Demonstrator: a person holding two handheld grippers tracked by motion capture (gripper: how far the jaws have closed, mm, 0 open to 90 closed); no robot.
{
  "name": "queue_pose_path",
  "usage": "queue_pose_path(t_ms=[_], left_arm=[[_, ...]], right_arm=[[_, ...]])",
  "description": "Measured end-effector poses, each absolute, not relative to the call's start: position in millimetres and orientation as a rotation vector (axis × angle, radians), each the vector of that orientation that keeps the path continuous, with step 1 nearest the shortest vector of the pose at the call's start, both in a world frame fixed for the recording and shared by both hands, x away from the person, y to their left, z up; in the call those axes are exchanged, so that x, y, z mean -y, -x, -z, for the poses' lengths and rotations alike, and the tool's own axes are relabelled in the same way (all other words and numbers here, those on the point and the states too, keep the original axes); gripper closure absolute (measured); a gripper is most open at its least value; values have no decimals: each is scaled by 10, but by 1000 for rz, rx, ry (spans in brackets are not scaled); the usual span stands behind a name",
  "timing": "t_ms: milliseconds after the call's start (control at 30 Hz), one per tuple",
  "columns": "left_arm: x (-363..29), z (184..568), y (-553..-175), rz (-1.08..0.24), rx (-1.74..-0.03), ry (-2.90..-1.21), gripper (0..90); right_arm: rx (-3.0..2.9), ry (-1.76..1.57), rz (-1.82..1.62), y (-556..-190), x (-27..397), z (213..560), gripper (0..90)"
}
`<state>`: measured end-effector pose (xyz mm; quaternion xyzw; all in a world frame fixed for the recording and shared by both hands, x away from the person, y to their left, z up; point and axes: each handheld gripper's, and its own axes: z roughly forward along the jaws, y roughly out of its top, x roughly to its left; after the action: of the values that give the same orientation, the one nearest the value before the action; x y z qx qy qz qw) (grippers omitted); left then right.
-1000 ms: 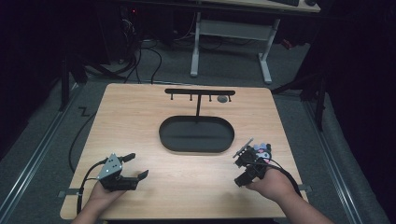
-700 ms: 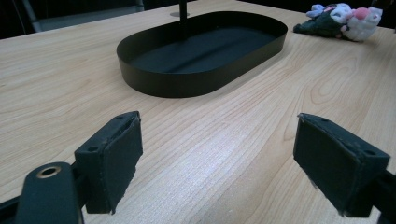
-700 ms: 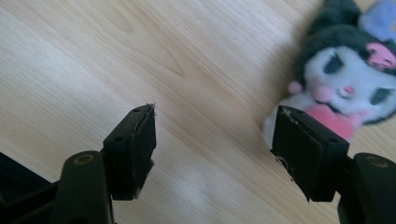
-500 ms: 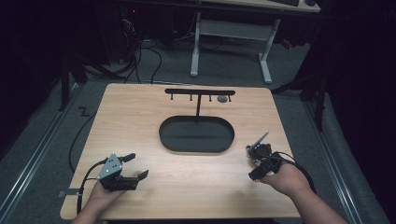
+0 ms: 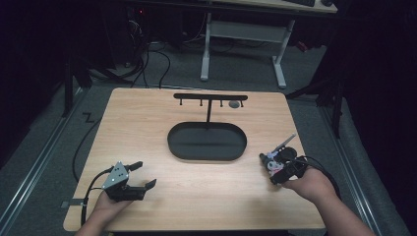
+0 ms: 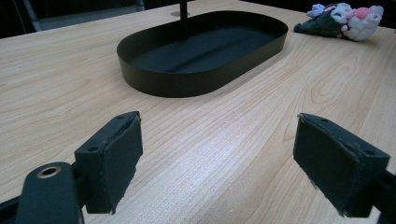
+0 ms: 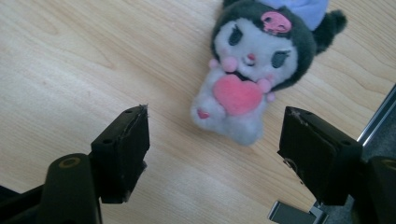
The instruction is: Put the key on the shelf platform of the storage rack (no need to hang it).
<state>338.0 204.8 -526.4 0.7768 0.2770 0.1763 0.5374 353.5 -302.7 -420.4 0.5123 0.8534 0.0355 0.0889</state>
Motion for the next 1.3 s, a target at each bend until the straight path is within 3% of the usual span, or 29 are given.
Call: queue_pose_path(t_ms=[800, 1300], left_arm=[[-2044, 5267, -3392, -407, -657, -1855, 166], [-2045, 5264, -3393, -407, -659, -1863, 167]], right_arm=[[-2479, -1708, -78, -3688, 3159, 4564, 197], [-2484, -1771, -105, -3746, 3252, 4742, 309]])
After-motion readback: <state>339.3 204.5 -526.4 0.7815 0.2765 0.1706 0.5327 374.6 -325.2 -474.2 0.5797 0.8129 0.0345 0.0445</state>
